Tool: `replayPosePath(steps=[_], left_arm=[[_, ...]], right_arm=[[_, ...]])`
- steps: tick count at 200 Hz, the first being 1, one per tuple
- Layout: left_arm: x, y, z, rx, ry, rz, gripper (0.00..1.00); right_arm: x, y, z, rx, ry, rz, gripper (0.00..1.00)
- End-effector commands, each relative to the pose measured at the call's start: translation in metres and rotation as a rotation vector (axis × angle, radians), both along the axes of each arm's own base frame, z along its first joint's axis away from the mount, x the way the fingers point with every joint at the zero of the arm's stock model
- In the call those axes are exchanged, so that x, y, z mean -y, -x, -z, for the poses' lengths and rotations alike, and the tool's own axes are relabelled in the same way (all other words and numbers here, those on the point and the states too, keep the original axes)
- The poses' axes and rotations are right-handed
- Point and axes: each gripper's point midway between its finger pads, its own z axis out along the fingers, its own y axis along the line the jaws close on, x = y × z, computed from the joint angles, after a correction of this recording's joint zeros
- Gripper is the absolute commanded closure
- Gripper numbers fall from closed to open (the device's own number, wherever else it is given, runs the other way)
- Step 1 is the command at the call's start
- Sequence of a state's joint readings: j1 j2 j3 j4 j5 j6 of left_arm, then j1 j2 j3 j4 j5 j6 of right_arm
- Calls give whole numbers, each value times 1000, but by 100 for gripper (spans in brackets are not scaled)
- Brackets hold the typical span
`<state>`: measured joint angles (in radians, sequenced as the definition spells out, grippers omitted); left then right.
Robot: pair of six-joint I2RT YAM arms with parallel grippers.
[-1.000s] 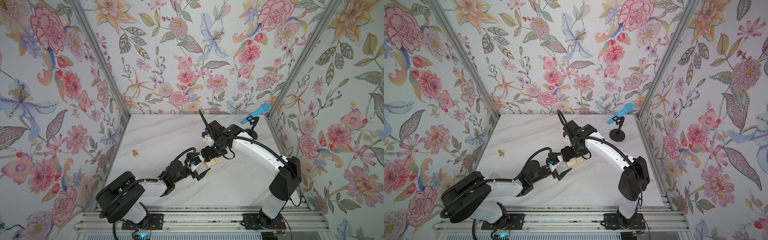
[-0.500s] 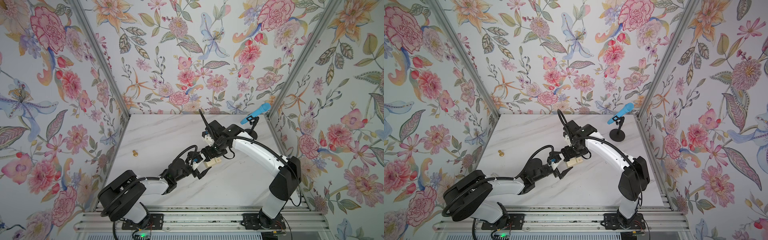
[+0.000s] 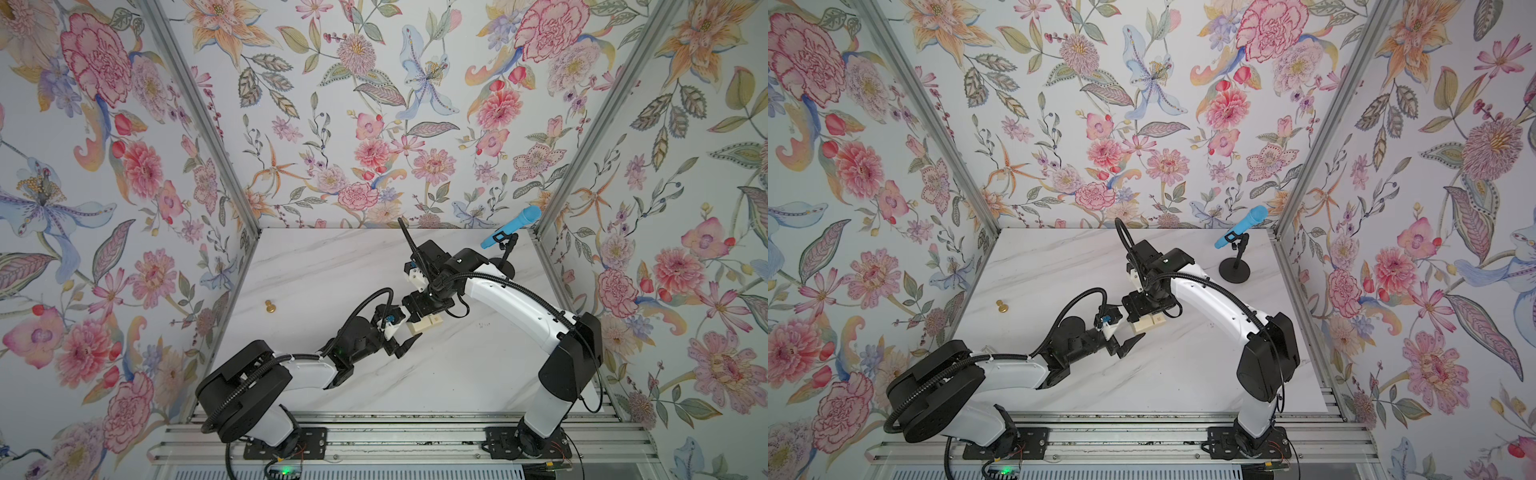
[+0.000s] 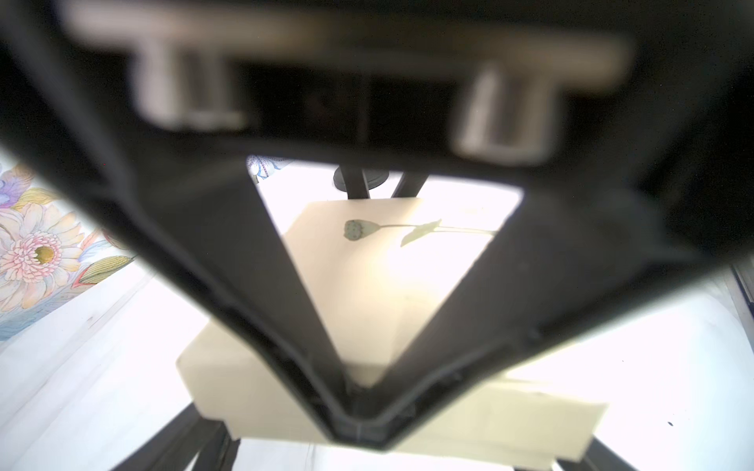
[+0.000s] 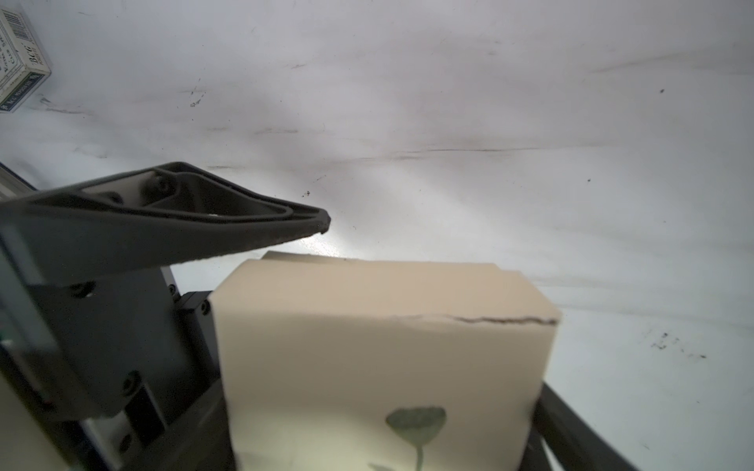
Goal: Take the necklace out of the lift-off lid jewelry box
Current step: Open the lid on the jewelry box.
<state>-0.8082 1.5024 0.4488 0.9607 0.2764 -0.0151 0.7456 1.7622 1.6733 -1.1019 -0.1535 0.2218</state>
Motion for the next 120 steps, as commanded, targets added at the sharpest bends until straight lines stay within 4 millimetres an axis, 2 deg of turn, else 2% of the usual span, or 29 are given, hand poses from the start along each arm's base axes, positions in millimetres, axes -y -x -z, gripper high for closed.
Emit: replayPosePath(steps=[1, 59, 120], left_arm=[[-3, -12, -8, 5, 16, -45, 7], [-3, -13, -9, 2, 16, -40, 16], [-8, -15, -4, 3, 9, -58, 19]], right_arm=[[8, 11, -5, -20, 12, -1, 16], [8, 13, -2, -30, 15, -3, 16], [7, 12, -7, -23, 2, 3, 16]])
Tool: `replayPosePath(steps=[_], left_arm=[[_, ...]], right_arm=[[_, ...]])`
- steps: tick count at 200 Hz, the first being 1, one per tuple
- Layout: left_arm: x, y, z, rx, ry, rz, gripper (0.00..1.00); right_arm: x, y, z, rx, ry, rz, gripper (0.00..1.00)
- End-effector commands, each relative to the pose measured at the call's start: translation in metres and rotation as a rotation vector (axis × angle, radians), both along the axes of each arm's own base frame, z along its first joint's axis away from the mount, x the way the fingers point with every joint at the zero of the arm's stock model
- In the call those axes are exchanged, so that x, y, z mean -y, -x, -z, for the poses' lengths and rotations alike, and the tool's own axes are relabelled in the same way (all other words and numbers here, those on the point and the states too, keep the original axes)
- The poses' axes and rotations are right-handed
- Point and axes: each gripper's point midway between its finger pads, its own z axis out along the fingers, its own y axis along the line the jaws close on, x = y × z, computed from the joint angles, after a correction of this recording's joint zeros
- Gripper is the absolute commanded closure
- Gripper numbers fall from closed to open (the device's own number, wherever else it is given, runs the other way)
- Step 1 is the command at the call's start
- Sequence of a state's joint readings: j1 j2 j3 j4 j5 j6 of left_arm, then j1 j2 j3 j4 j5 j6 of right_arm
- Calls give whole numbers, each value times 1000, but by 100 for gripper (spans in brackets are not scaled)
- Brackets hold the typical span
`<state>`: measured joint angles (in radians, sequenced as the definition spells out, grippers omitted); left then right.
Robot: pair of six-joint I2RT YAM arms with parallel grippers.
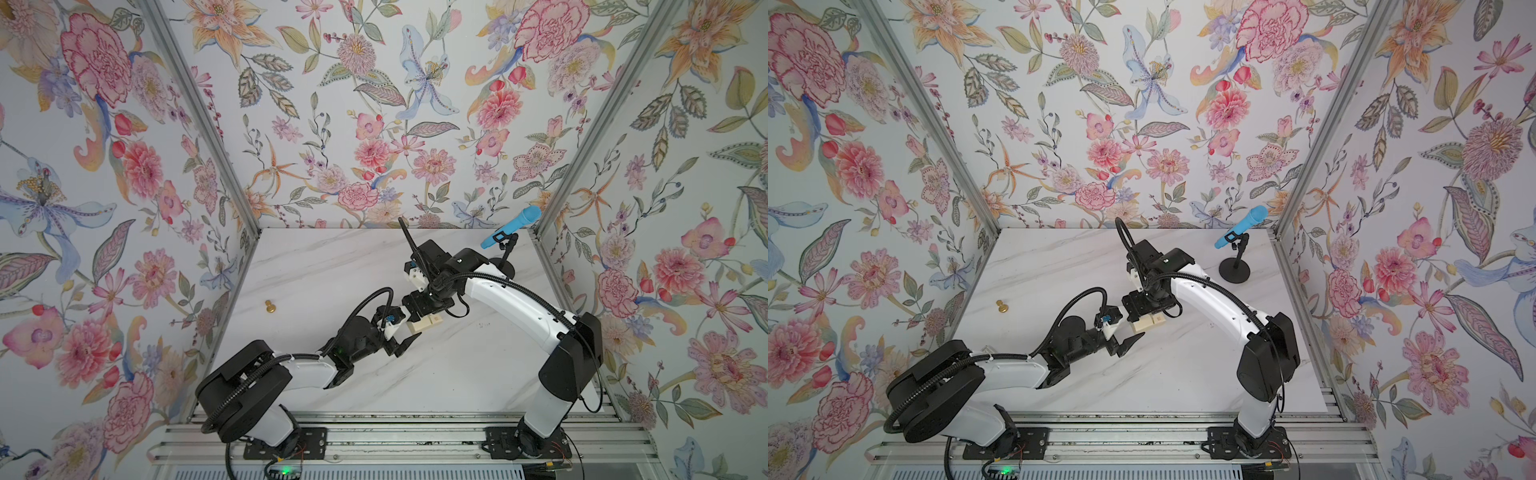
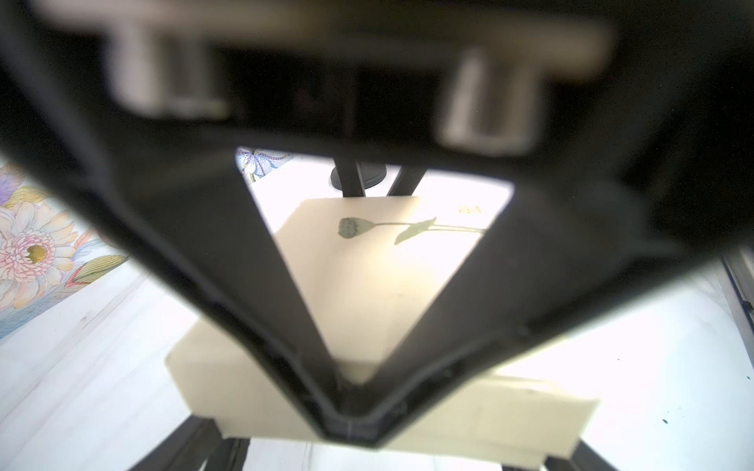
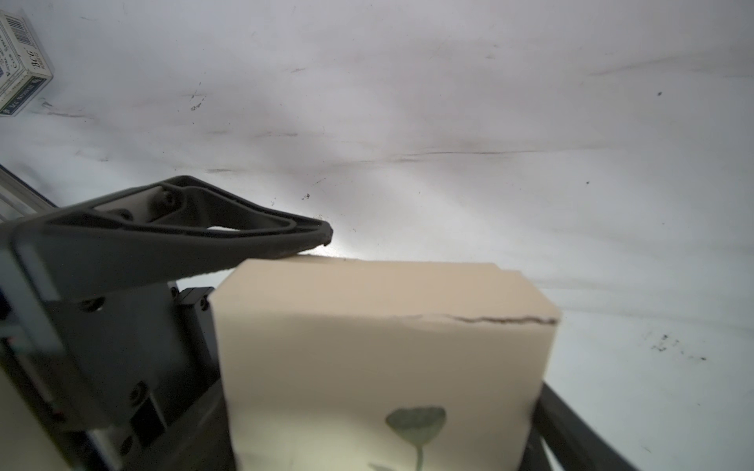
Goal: Take the necklace out of the lift-off lid jewelry box
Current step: Open the lid on the jewelry box.
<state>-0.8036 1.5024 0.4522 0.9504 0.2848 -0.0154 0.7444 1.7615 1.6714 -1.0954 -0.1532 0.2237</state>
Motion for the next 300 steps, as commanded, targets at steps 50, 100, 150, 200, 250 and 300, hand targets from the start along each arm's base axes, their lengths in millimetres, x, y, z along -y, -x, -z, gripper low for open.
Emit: replayPosePath(steps=[50, 100, 150, 200, 250, 300], left_arm=[[-11, -14, -3, 11, 12, -65, 20], [-11, -14, -1, 14, 9, -65, 22], [-12, -12, 2, 17, -6, -62, 23], [-13, -12, 2, 21, -6, -61, 24], [-12, -12, 3, 26, -13, -55, 24], [-12, -11, 4, 27, -12, -53, 24]], right_arm=[[7, 11, -21, -18, -39, 6, 15], [9, 11, -25, -18, -56, 10, 15], [17, 4, -39, 12, -76, 38, 15], [21, 3, -42, 14, -73, 38, 15], [19, 1, -47, 21, -85, 34, 16], [24, -1, -58, 33, -112, 51, 16]])
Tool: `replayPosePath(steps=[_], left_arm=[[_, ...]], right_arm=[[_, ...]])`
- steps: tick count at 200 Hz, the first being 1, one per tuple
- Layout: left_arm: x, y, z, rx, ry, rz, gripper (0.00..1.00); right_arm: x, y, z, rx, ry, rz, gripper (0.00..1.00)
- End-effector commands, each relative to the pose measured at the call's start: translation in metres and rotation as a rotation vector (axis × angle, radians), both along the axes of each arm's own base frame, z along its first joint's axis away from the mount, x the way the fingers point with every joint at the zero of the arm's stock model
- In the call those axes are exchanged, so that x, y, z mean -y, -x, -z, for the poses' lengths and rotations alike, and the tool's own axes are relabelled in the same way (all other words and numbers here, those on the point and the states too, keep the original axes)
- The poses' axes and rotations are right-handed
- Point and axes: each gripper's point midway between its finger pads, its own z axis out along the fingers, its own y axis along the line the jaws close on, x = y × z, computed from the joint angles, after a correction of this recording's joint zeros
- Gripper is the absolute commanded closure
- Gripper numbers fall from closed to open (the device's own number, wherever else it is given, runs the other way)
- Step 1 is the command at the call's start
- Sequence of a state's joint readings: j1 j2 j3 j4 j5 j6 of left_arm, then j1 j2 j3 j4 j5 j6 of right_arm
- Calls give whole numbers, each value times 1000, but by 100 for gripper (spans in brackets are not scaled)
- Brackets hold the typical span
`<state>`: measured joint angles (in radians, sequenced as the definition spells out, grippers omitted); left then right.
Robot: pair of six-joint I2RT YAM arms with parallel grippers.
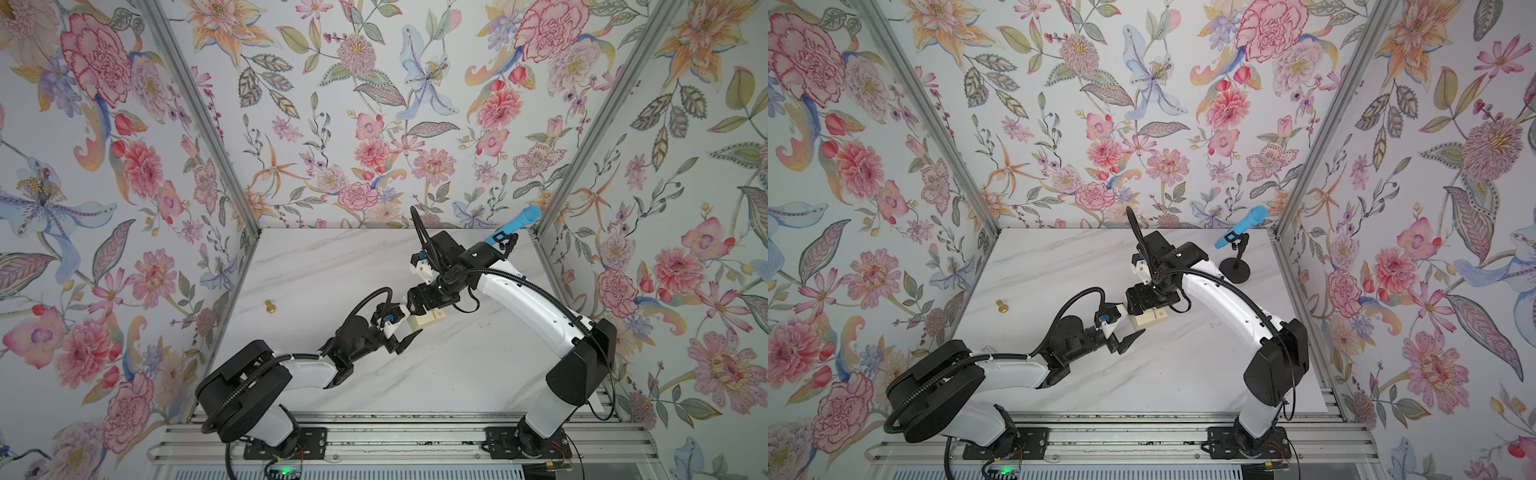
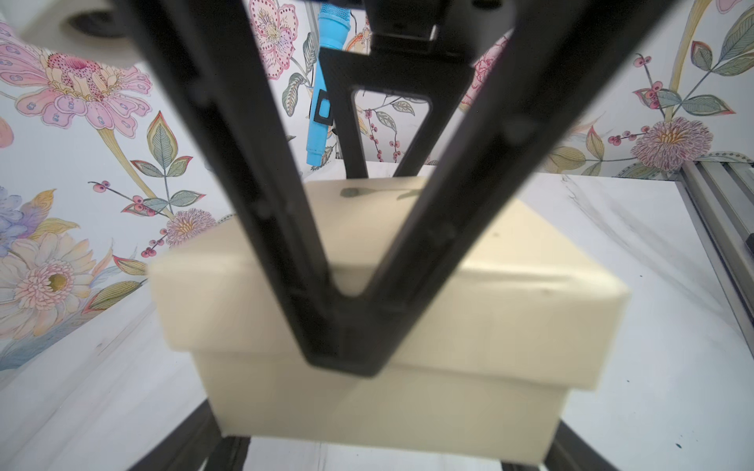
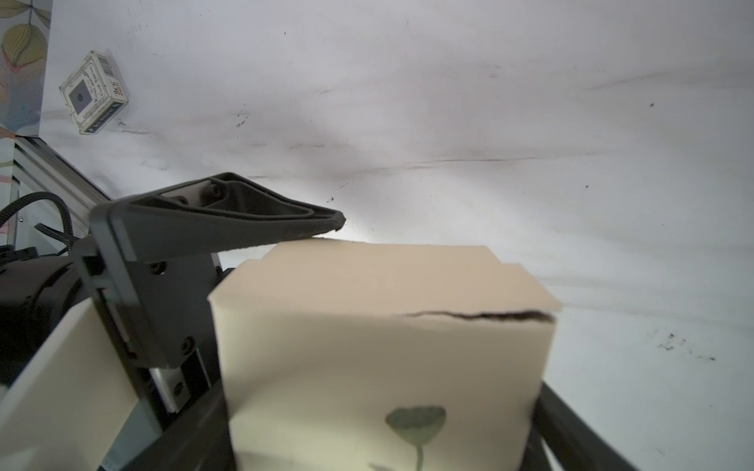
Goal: Take the necklace out of the lift-off lid jewelry box
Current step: Open the lid on the jewelry box, then place the lid at the center of the board.
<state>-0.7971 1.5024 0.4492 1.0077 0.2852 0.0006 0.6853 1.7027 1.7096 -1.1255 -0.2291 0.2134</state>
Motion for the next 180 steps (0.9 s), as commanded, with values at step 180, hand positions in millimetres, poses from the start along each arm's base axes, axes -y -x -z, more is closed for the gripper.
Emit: replayPosePath(steps=[180], left_arm=[[-30, 2, 14, 0, -24, -85, 25]], right_arm=[[123, -68, 140, -89, 238, 359, 15]])
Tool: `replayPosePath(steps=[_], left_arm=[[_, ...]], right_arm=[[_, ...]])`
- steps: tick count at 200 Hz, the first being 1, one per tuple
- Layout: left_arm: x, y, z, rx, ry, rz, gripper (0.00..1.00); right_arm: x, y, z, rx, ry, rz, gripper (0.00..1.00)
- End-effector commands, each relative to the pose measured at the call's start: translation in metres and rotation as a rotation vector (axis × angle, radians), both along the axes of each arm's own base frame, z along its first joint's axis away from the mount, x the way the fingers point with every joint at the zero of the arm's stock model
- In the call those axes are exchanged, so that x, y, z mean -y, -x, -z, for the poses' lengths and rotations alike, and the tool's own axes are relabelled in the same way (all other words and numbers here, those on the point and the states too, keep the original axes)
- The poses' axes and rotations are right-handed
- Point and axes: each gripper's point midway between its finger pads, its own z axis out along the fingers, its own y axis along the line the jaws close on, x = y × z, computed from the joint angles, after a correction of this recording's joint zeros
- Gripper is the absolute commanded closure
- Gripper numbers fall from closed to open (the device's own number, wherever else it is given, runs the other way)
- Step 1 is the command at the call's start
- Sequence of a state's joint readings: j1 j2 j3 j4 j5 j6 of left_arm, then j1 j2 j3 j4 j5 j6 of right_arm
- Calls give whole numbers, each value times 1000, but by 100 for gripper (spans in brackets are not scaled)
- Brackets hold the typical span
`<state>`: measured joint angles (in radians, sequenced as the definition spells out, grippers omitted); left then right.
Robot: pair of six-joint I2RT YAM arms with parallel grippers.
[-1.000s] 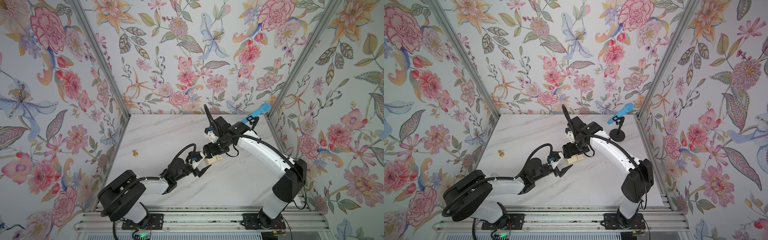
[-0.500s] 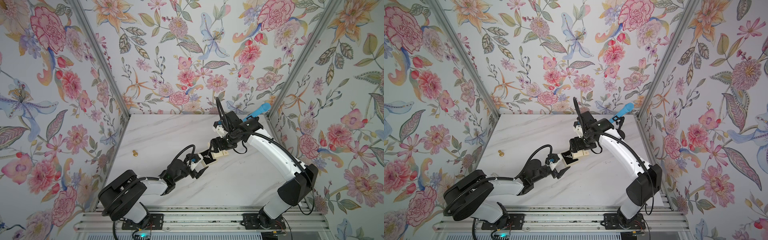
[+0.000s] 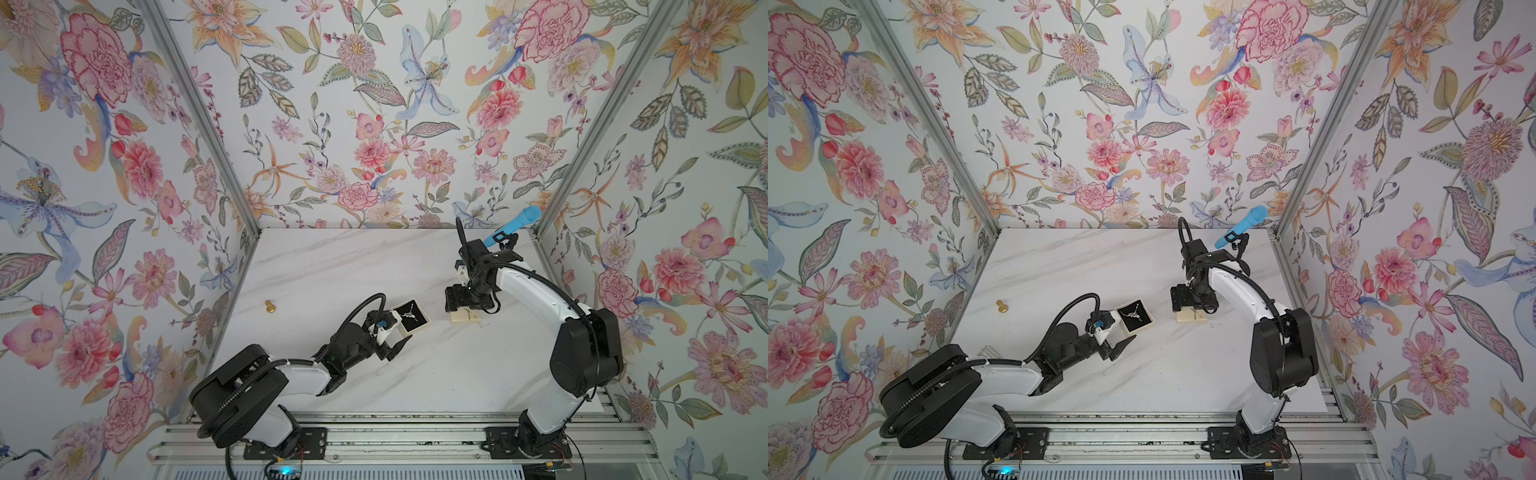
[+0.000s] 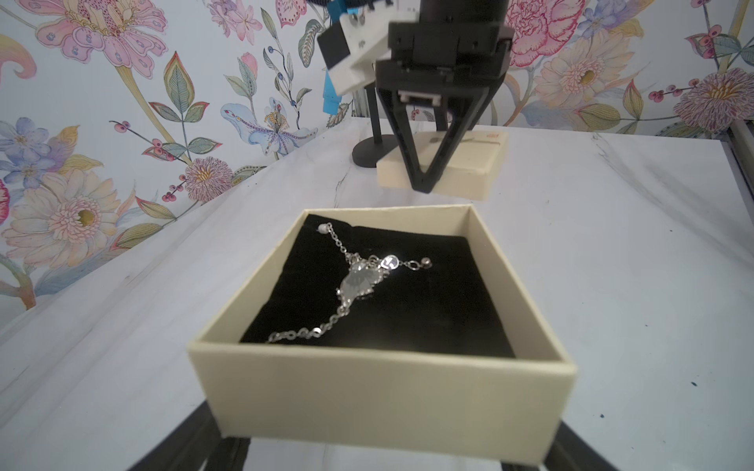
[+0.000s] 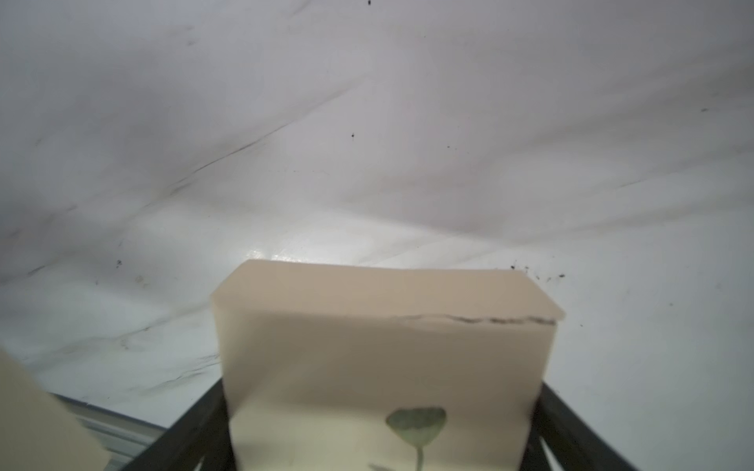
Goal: Take the necklace out of the lift-off lid jewelry box
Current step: Place the lid at the center of the board.
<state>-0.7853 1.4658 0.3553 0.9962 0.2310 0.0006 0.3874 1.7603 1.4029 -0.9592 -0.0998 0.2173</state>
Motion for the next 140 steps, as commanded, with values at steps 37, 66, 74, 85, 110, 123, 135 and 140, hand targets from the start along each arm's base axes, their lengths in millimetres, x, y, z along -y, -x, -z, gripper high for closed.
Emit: replayPosePath(steps=[37, 66, 74, 85, 110, 123, 135, 140], left_arm=[[-5, -3, -13, 44, 28, -20, 25], [-5, -3, -13, 44, 25, -20, 25], [-6, -2, -11, 41, 23, -20, 25], [-6, -3, -12, 43, 23, -21, 24], [-6, -3, -12, 44, 23, -20, 25], [-6, -3, -11, 42, 21, -19, 25], [-5, -2, -11, 41, 21, -15, 25], [-5, -2, -12, 41, 21, -15, 25]], right_arm=[[2, -15, 83, -42, 63, 7, 14], [3, -13, 100, -62, 78, -5, 9], [4, -12, 100, -62, 80, -4, 6], [4, -11, 96, -48, 84, -9, 2], [6, -13, 69, 13, 72, -9, 0], [7, -13, 50, 45, 66, -6, 0], [8, -12, 31, 77, 63, -7, 0], [8, -11, 23, 91, 57, -7, 0]])
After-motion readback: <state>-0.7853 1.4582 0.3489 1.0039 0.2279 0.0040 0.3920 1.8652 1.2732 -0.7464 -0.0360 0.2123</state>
